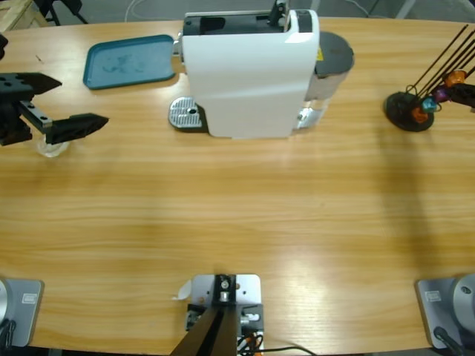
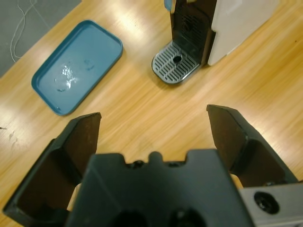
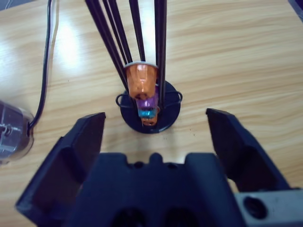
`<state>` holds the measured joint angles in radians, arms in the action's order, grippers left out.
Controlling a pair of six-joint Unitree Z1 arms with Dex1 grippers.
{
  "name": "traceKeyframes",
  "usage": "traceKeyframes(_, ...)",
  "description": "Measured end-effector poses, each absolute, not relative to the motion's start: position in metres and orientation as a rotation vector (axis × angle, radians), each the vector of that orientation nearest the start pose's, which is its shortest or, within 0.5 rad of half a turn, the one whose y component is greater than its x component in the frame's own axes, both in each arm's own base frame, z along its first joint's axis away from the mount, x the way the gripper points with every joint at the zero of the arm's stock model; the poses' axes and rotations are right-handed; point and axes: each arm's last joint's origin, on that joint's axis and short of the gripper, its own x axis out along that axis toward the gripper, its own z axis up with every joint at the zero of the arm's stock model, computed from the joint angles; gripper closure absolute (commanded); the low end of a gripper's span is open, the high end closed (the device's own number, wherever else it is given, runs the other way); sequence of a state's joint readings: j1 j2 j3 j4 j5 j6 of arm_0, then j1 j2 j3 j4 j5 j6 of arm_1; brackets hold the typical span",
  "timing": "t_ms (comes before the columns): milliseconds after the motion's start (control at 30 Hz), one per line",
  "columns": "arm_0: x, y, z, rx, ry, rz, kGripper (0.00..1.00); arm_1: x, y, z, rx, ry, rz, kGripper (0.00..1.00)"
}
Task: Pour coffee
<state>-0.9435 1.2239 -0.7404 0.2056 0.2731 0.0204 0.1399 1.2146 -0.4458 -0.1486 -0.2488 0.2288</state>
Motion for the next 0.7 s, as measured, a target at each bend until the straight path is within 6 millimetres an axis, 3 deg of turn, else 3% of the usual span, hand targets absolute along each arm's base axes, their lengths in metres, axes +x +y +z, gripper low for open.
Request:
traceKeyframes(133, 0.124, -0.149, 0.311, 0.395, 0.534, -0.652, 0.032, 0.180, 0.013, 0.250, 0.087, 0.571, -0.158, 0.404)
traceKeyframes(200, 0.126, -0.151, 0.312, 0.385, 0.525, -0.652, 0.032, 0.186, 0.014, 0.249, 0.075, 0.561, -0.144, 0.409)
traceKeyframes(267, 0.127, -0.153, 0.312, 0.377, 0.520, -0.652, 0.032, 0.189, 0.015, 0.247, 0.069, 0.560, -0.135, 0.566)
traceKeyframes(467, 0.133, -0.161, 0.316, 0.358, 0.503, -0.651, 0.032, 0.193, 0.014, 0.240, 0.062, 0.574, -0.129, 0.574)
traceKeyframes(533, 0.134, -0.162, 0.316, 0.353, 0.505, -0.650, 0.032, 0.194, 0.014, 0.239, 0.062, 0.575, -0.129, 0.707)
traceKeyframes(700, 0.134, -0.162, 0.316, 0.343, 0.507, -0.647, 0.032, 0.196, 0.010, 0.240, 0.067, 0.564, -0.136, 0.908)
